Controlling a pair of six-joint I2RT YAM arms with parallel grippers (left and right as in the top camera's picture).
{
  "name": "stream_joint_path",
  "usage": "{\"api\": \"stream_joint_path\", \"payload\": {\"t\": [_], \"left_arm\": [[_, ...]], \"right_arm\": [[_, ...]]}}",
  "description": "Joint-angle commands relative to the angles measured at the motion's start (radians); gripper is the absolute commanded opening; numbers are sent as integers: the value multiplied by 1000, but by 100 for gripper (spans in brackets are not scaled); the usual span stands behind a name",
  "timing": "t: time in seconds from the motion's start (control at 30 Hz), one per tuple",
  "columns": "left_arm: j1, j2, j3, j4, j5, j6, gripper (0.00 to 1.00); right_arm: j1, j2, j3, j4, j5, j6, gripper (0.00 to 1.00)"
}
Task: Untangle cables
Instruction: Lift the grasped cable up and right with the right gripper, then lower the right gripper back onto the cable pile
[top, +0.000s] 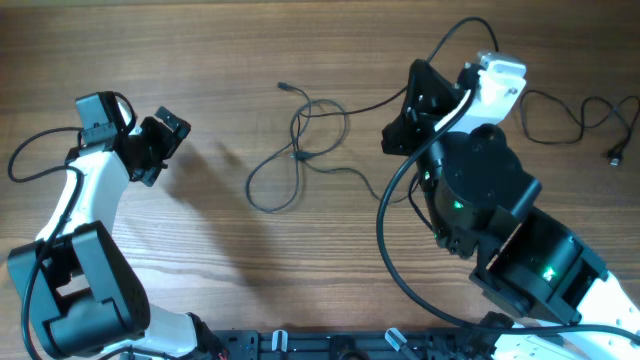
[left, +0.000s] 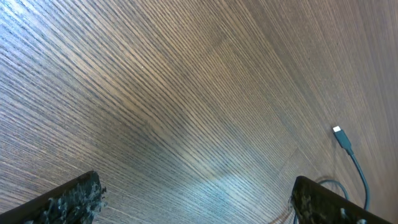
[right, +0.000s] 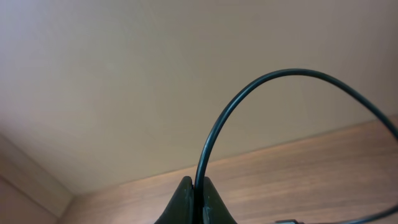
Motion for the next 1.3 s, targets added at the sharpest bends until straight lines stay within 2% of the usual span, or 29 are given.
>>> {"api": "stream_joint_path", "payload": {"t": [0.0, 0.3, 0.73, 0.9, 1.03, 1.17, 1.27], "left_arm": [[-3, 5, -7, 4, -6, -10, 100], [-3, 5, -7, 3, -6, -10, 100], [-3, 5, -8, 3, -6, -10, 100], [-3, 5, -8, 4, -6, -10, 100], [-3, 5, -8, 4, -6, -10, 100], [-3, 5, -7, 4, -5, -10, 100], [-3, 5, -7, 4, -6, -10, 100]], "right_arm": [[-5, 6, 2, -32, 36, 14, 4], [-6, 145, 2, -129, 37, 13, 4], [-53, 431, 2, -129, 2, 14, 5], [-84, 525, 2, -103, -208, 14, 5], [-90, 582, 2, -29, -504, 13, 11], [-90, 620, 2, 60, -787, 14, 11], [-85, 635, 2, 138, -1017, 21, 7]]}}
